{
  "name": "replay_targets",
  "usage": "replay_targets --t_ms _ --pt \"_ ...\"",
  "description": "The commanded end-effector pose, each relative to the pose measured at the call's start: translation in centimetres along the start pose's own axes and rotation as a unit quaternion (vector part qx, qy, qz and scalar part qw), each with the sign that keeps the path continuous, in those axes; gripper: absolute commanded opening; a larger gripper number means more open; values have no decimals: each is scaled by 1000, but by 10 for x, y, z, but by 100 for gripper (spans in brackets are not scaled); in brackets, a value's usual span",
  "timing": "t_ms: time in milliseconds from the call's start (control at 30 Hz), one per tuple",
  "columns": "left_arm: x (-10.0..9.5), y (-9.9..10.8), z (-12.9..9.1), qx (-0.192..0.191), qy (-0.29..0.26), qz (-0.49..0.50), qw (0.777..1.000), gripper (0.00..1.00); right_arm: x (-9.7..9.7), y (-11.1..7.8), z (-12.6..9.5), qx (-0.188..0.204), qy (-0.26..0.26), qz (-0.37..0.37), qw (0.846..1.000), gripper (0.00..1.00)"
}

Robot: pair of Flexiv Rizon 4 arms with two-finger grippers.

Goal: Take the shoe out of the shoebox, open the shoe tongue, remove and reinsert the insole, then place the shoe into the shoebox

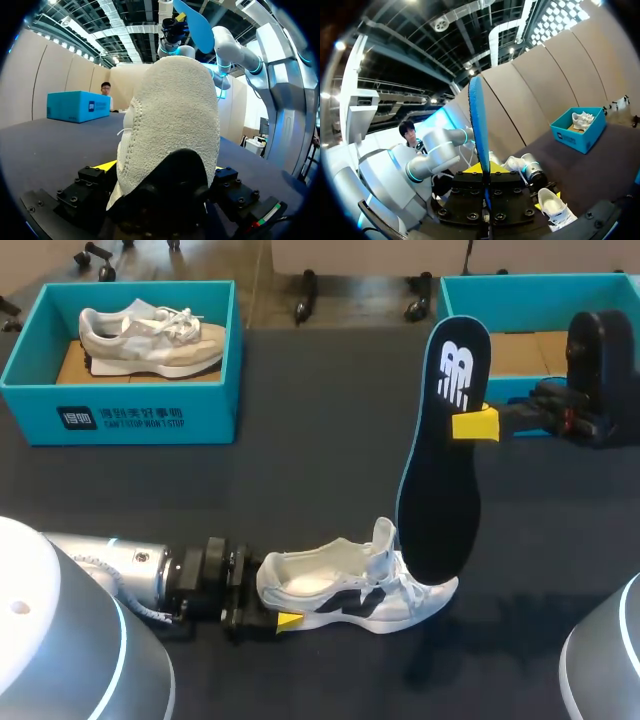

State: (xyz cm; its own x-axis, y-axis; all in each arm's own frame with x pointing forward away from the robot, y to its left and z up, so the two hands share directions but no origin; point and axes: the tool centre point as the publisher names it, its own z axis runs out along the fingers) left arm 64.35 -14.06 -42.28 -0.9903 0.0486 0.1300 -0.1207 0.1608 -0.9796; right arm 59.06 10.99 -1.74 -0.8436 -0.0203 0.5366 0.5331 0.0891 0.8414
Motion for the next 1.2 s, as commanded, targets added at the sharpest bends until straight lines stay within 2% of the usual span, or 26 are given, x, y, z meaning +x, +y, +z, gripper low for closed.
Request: replay_targets --t_ms 33,200,600,1000,1200 --pt "2 0 -4 -14 -1 -6 1000 100 0 -1 1 0 0 -1 1000 0" --pt "-1 6 -7 -40 -30 -30 998 100 0 -1 1 0 0 -1 1000 0" --pt "1 12 -18 -99 -40 -37 994 100 0 -1 1 0 0 -1 1000 0" --pt "0 17 -31 -135 -30 -33 990 100 0 -1 1 0 0 -1 1000 0" --pt "2 16 -36 -133 -25 -24 991 100 0 -1 1 0 0 -1 1000 0"
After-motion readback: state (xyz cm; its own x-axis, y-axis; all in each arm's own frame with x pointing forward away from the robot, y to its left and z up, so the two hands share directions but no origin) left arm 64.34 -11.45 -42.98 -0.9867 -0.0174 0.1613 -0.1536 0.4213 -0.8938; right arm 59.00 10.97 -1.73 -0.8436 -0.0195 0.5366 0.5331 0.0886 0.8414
